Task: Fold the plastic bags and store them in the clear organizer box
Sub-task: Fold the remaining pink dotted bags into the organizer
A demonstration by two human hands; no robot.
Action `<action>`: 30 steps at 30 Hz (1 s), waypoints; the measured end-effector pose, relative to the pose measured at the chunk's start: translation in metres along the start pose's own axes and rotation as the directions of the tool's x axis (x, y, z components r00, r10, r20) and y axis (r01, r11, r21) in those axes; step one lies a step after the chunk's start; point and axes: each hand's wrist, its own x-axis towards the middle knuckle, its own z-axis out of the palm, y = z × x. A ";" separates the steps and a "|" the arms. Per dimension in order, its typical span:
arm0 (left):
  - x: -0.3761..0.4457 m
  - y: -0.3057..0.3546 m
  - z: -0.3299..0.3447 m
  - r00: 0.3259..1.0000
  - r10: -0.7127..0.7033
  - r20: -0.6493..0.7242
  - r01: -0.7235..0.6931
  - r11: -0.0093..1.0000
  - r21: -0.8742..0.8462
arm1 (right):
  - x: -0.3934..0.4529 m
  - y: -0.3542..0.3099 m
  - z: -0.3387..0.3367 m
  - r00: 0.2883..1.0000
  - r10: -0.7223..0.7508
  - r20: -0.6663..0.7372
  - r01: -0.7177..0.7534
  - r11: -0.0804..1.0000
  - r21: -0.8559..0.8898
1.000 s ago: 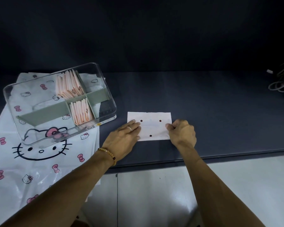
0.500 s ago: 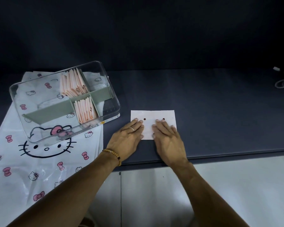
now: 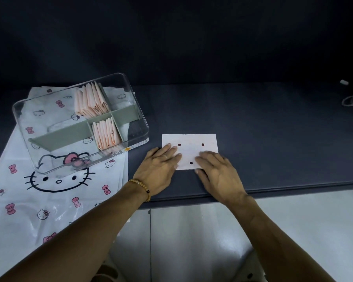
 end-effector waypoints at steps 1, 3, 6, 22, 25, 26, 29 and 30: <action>0.000 0.000 0.000 1.000 0.000 0.007 0.000 1.000 0.008 | 0.003 -0.001 0.000 1.000 -0.004 -0.028 0.003 1.000 -0.019; 0.002 -0.002 -0.001 0.999 0.000 0.036 -0.001 0.999 0.037 | 0.009 -0.002 -0.002 0.997 0.000 -0.083 -0.002 0.999 -0.035; 0.004 0.000 -0.002 1.000 -0.004 0.024 0.002 0.998 0.069 | 0.013 0.000 -0.005 0.997 0.017 -0.074 -0.015 1.000 0.024; 0.004 -0.006 -0.026 0.968 -0.235 0.084 0.249 0.882 -0.399 | 0.021 0.023 -0.028 0.935 0.306 0.180 -0.353 0.852 0.387; -0.006 -0.007 -0.026 0.952 -0.297 0.067 0.293 0.836 -0.464 | 0.018 0.023 -0.025 0.900 0.362 0.242 -0.432 0.806 0.404; -0.008 -0.007 -0.026 0.942 -0.331 0.058 0.319 0.822 -0.473 | 0.018 0.021 -0.023 0.893 0.382 0.238 -0.449 0.803 0.392; -0.006 -0.003 -0.026 0.894 -0.445 0.052 0.420 0.795 -0.438 | 0.022 0.015 -0.016 0.875 0.439 0.205 -0.484 0.822 0.302; -0.003 -0.002 -0.025 0.876 -0.480 0.054 0.457 0.789 -0.411 | 0.024 0.014 -0.013 0.867 0.456 0.200 -0.496 0.826 0.269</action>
